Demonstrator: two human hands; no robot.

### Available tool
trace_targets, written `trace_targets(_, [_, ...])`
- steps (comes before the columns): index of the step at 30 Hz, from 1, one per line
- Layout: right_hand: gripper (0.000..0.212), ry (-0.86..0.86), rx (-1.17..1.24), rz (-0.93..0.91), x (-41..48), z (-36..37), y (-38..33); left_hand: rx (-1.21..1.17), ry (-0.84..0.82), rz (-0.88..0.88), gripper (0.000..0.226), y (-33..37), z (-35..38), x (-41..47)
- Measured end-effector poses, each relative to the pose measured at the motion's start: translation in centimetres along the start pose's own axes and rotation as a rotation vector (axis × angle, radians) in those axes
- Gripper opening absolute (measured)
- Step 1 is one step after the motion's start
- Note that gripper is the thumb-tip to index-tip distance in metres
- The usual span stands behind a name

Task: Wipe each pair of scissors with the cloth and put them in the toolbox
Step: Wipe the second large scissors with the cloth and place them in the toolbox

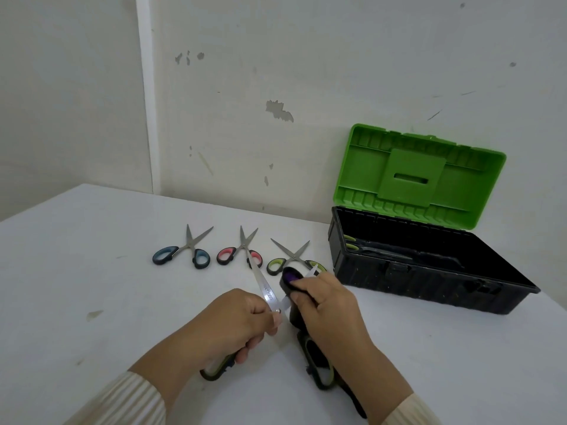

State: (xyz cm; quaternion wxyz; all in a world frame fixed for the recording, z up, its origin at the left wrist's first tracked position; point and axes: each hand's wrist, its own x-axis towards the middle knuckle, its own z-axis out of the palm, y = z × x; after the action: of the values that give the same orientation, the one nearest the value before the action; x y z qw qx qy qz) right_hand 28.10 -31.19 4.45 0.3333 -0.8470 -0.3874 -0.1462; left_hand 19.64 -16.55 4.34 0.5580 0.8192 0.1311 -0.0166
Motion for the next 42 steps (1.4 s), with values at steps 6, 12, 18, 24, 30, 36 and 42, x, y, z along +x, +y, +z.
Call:
trace_targets(6, [0.018, 0.028, 0.020, -0.011, -0.1, -0.1, 0.2, 0.020, 0.008, 0.019, 0.030, 0.0, 0.4, 0.0])
trace_targets(12, [0.020, -0.034, -0.023, -0.036, 0.1, 0.2, 0.4, 0.007, -0.003, 0.004, 0.028, 0.0, 0.2, 0.0])
trace_targets(18, [0.021, 0.339, 0.111, 0.247, 0.6, -2.4, 3.3, 0.000, -0.071, -0.020, 0.029, 0.1, 0.2, -0.2])
trace_targets(24, [0.029, -0.104, -0.066, -0.096, -0.9, 0.8, 1.0, -0.030, -0.033, -0.032, 0.028, 0.0, 0.3, -0.3])
trace_targets(30, [0.020, 0.232, 0.019, 0.291, 1.0, -1.9, 4.6, -0.018, -0.073, -0.005, 0.029, 0.4, -0.6, -0.5])
trace_targets(36, [0.023, -0.421, 0.149, 0.159, -0.2, -3.1, 0.1, -0.169, -0.009, 0.028, 0.031, 0.2, -1.8, -0.5])
trace_targets(42, [0.020, -0.401, 0.244, 0.230, -0.4, -1.9, -0.4, -0.409, 0.016, -0.103, 0.028, 0.4, -2.4, -0.4])
